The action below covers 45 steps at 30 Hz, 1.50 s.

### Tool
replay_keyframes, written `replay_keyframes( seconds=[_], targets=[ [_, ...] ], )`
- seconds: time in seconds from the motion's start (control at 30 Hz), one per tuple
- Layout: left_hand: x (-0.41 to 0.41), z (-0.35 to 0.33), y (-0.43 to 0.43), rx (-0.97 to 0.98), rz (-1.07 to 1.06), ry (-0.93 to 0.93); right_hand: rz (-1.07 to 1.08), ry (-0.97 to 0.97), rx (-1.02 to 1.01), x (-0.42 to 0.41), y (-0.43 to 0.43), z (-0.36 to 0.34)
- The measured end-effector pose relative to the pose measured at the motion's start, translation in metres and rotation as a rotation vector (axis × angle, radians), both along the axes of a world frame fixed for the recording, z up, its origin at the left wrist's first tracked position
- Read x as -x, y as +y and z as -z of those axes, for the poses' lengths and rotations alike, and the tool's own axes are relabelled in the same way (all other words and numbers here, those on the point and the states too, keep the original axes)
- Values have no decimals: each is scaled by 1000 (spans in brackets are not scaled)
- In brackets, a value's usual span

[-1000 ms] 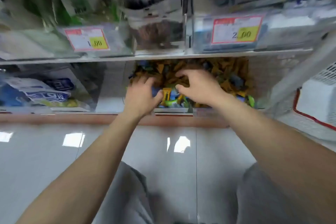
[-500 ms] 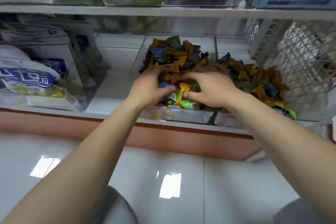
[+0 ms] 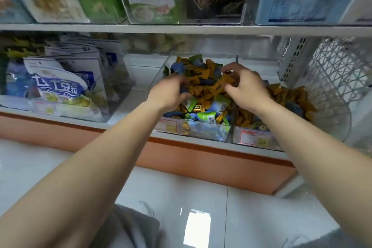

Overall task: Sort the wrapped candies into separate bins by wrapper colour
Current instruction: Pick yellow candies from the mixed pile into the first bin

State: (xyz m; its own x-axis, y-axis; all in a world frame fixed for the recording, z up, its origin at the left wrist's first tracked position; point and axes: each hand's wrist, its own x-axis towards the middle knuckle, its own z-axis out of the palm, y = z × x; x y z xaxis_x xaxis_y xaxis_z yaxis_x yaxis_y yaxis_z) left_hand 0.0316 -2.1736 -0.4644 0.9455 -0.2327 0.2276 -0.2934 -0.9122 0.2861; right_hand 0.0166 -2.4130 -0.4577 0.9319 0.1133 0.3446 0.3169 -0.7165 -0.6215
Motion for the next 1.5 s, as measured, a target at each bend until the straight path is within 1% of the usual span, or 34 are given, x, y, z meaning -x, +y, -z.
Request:
replay_keyframes(
  seconds=[0.07, 0.13, 0.23, 0.27, 0.33, 0.37, 0.4, 0.47, 0.5, 0.53, 0.57, 0.67, 0.73, 0.83, 0.9, 0.93, 1.07, 1.17, 1.23, 1.3, 1.4, 1.43, 1.5],
  targets=[
    [12, 4, -2, -30, -5, -43, -12, -24, 94, -1, -1, -6],
    [18, 7, -2, -14, 4, -39, 9, -34, 208, -4, 2, -10],
    [19, 8, 6, 14, 17, 28, 62, -42, 542, -7, 7, -6],
    [19, 7, 10, 26, 30, 61, 61, -67, 562, -4, 8, -3],
    [18, 6, 18, 50, 62, 97, -7, -132, 462, 4, 12, -2],
    [17, 5, 20, 55, 81, 99, -69, -126, 438, 7, 14, -2],
    [15, 4, 22, 59, 100, 92, -131, -79, 472, 10, 16, -3],
    [14, 2, 24, 91, 116, 75, -203, 53, 677, 15, 20, -3],
    [14, 3, 25, 128, 105, 72, -210, 103, 802, 17, 21, -1],
    [14, 4, 26, 175, 84, 76, -205, 125, 881, 18, 21, 3],
    [15, 6, 26, 224, 60, 81, -196, 130, 906, 19, 23, 6],
    [16, 10, 27, 342, 16, 59, -232, 137, 791, 20, 26, 6],
    [16, 9, 28, 372, 5, 36, -300, 156, 797, 18, 26, 3],
    [16, 7, 29, 306, 7, 8, -319, 87, 872, 18, 27, 6],
    [18, 4, 29, 270, 4, 2, -316, 14, 857, 18, 30, 9],
    [19, 2, 30, 267, -4, 0, -314, 10, 828, 18, 32, 9],
    [24, -7, 39, 333, -68, -9, -281, 69, 558, 15, 25, 5],
    [29, -16, 50, 430, -135, -2, -209, -8, 298, 14, 20, 4],
    [33, -20, 57, 379, -129, 59, -130, -61, 142, 15, 21, 2],
    [39, -19, 60, 238, -131, 117, -68, -78, 17, 17, 24, 2],
    [45, -10, 53, 101, -167, 101, -64, -65, -37, 19, 30, 0],
    [45, -7, 49, 90, -167, 93, -69, -58, -27, 20, 32, 0],
    [44, -1, 41, 137, -154, 95, -63, -46, -6, 21, 35, -1]
  ],
)
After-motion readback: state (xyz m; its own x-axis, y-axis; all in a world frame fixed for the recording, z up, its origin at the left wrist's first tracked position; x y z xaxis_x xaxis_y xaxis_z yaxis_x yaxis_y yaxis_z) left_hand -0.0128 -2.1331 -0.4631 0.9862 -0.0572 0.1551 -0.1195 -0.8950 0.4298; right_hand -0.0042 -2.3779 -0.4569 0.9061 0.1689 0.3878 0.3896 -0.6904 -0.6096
